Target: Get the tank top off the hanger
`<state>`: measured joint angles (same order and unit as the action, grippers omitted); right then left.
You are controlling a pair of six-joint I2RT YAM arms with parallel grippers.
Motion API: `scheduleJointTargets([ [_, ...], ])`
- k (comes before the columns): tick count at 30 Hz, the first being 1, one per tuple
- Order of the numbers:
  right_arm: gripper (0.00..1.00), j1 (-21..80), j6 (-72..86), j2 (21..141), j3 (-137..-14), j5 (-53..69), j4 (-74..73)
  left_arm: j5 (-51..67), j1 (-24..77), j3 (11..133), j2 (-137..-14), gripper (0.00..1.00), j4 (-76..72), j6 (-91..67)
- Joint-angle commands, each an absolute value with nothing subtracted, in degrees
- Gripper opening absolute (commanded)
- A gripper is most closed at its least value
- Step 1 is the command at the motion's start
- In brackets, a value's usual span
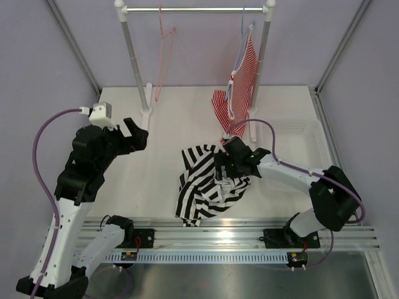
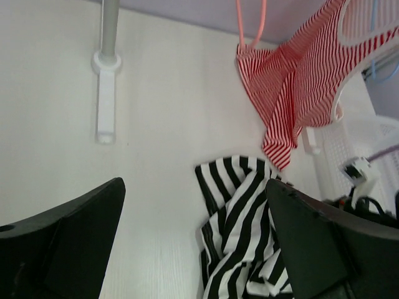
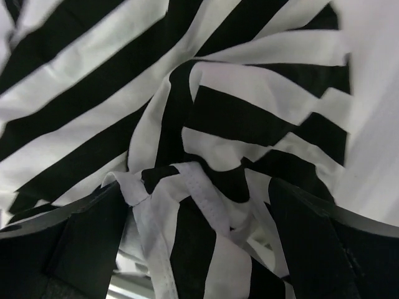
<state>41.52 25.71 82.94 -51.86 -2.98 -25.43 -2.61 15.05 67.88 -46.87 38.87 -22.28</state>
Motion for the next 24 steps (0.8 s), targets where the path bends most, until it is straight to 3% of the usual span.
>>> scheduleJointTargets([
  [1,1.00,46.30,24.79,91.28,-54.66,-4.22,-22.06,2.72,15.29,61.11,-41.33,0.99,41.13,-17.52],
  [7,1.00,50.36,26.80,105.27,-57.04,-7.19,-19.61,-5.00,15.21,50.02,-30.16,0.99,37.80,-16.25],
  [10,0.90,51.32,28.82,106.79,-55.64,-8.35,-17.41,-5.97,15.21,49.04,-29.00,0.99,37.87,-16.61],
  [11,0.79,51.24,29.26,106.61,-54.68,-8.35,-16.53,-6.76,15.21,49.13,-28.74,0.99,37.53,-16.35],
  [12,0.47,51.41,29.27,106.18,-54.49,-8.26,-15.65,-7.38,15.12,48.61,-28.31,0.99,37.27,-16.00],
  [14,0.11,51.68,28.48,103.11,-53.97,-7.74,-15.12,-9.39,15.12,48.87,-27.51,0.99,38.14,-16.52],
  [15,0.00,51.85,28.48,101.36,-53.88,-7.91,-15.12,-9.49,15.20,48.69,-27.07,0.99,38.14,-16.52],
  [24,0.00,51.86,26.90,75.34,-60.90,-13.00,-28.44,-13.45,15.21,48.34,-21.97,0.99,38.23,-17.14],
])
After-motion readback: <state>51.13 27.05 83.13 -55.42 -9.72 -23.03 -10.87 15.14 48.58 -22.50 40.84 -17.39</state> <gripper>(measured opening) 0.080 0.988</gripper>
